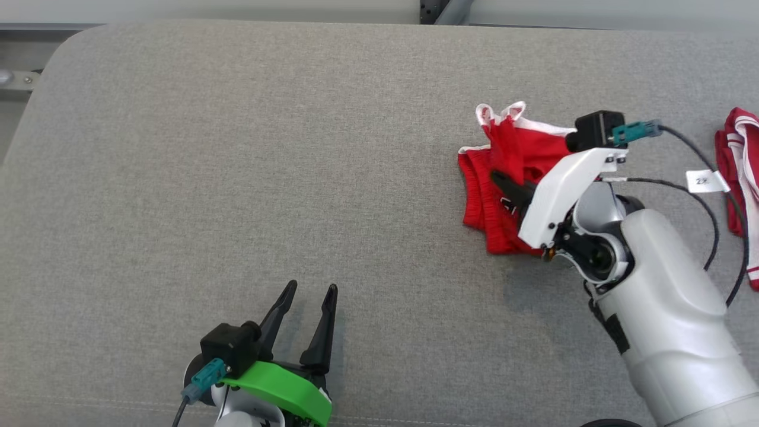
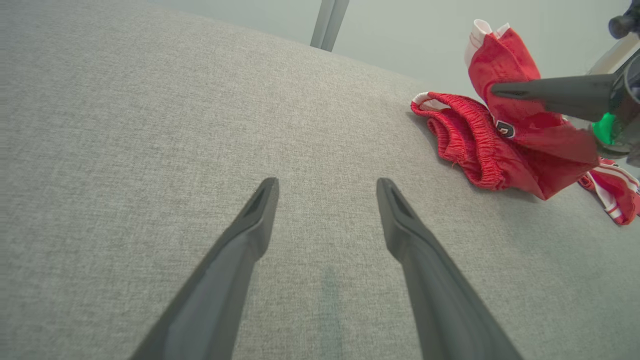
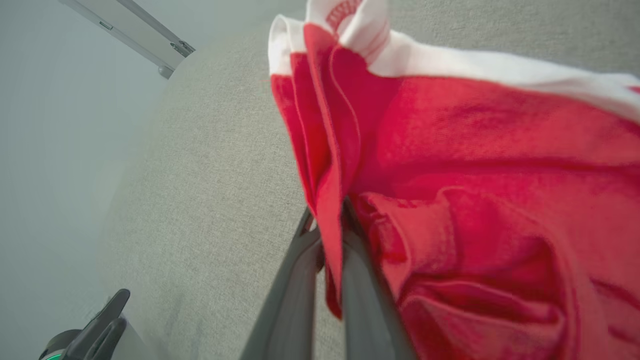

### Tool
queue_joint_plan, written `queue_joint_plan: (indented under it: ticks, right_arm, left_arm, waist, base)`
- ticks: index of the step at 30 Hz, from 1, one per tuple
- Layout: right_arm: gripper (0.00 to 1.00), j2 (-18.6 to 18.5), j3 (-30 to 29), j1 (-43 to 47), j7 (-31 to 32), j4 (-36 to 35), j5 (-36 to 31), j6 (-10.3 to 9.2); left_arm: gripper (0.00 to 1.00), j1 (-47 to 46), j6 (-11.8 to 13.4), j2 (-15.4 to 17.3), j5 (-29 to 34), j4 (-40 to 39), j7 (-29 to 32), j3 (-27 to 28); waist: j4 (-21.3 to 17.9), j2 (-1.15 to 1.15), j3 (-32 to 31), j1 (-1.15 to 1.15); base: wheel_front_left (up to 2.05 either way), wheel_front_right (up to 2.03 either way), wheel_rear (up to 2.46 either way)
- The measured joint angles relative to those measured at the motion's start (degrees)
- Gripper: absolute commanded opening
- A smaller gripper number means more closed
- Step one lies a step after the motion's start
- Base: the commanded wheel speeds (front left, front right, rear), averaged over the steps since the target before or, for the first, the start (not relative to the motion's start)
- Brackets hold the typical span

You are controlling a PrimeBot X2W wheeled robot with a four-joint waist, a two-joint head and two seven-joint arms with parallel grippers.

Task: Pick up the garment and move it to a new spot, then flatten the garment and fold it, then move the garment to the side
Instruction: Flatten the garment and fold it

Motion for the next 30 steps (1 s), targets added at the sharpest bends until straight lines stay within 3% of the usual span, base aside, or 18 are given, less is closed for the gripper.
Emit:
queue_joint_plan:
  ticks: [5,6,7,8,9,10,16,21,22,23,24,27,30]
  right_arm:
    - [0.0,4.0,-0.5,0.5,-2.6,3.8,-5.9,0.0]
    - [0.09,4.5,-0.5,0.5,-2.9,4.2,-6.8,0.0]
    - [0.36,4.9,-0.5,0.5,-3.4,4.5,-7.3,0.0]
    - [0.48,5.2,-0.4,0.5,-3.6,4.7,-7.8,0.0]
    - [0.7,5.4,-0.1,0.5,-3.7,5.0,-8.1,0.0]
    - [1.0,5.5,0.2,0.5,-3.9,5.1,-8.4,0.0]
    - [1.0,6.1,3.3,0.6,-5.9,2.7,-9.0,0.0]
    - [1.0,5.2,6.1,1.8,-8.5,-10.5,-6.4,0.01]
    - [0.9,2.7,3.9,2.5,-10.5,-16.5,-6.2,0.04]
    - [0.36,0.9,2.0,3.2,-11.7,-18.8,-6.8,0.04]
    - [0.0,-0.8,-0.1,3.9,-12.8,-20.4,-7.8,0.0]
    - [0.0,-4.9,-4.9,6.3,-16.9,-21.1,-11.7,0.0]
    - [0.0,-7.7,-6.3,8.6,-23.3,-16.4,-16.8,-0.01]
  left_arm:
    - [1.0,-0.2,0.0,-0.1,0.3,0.1,0.0,0.4]
    - [1.0,-0.2,0.0,-0.1,0.3,0.2,0.0,0.6]
    - [1.0,-0.2,0.0,-0.1,0.3,0.2,0.0,0.8]
    - [1.0,-0.2,0.0,-0.1,0.3,0.2,0.0,0.8]
    - [1.0,-0.1,0.0,-0.2,0.3,0.2,0.0,0.8]
    - [1.0,-0.1,0.0,-0.2,0.3,0.3,0.0,0.8]
    - [1.0,0.2,0.0,-0.4,0.3,0.9,0.0,0.9]
    - [1.0,0.9,0.0,0.0,0.3,0.8,0.0,1.8]
    - [1.0,1.3,0.0,0.3,0.3,0.6,0.0,2.2]
    - [1.0,1.4,0.0,0.5,0.3,0.5,0.0,2.4]
    - [1.0,1.4,0.0,0.5,0.3,0.2,0.0,2.7]
    - [1.0,1.3,0.0,0.5,0.4,0.0,0.0,3.0]
    - [1.0,1.2,0.0,0.4,0.4,0.0,0.0,2.2]
  waist:
    - [1.3,0.0,0.0,0.0]
    - [1.5,0.0,0.0,0.0]
    - [1.6,0.0,0.0,0.0]
    - [1.8,0.0,0.0,0.0]
    - [1.8,0.0,0.0,0.0]
    - [1.8,0.0,0.0,0.0]
    - [1.2,0.0,-0.4,0.0]
    - [0.0,0.0,-1.0,0.0]
    - [-0.4,0.0,-1.2,0.0]
    - [-0.6,0.0,-1.1,0.0]
    - [-0.7,0.0,-1.0,0.0]
    - [-0.9,0.0,-0.2,0.0]
    - [-1.3,0.0,0.6,0.0]
  base:
    - [0.0,0.0,0.0]
    - [0.0,0.0,0.0]
    - [0.0,0.0,0.0]
    - [0.0,0.0,0.0]
    - [0.0,0.0,0.0]
    - [0.0,0.0,0.0]
    - [0.0,0.0,0.0]
    - [0.0,0.0,0.0]
    - [0.0,0.0,0.0]
    - [0.0,0.0,0.0]
    - [0.0,0.0,0.0]
    - [0.0,0.0,0.0]
    - [0.0,0.0,0.0]
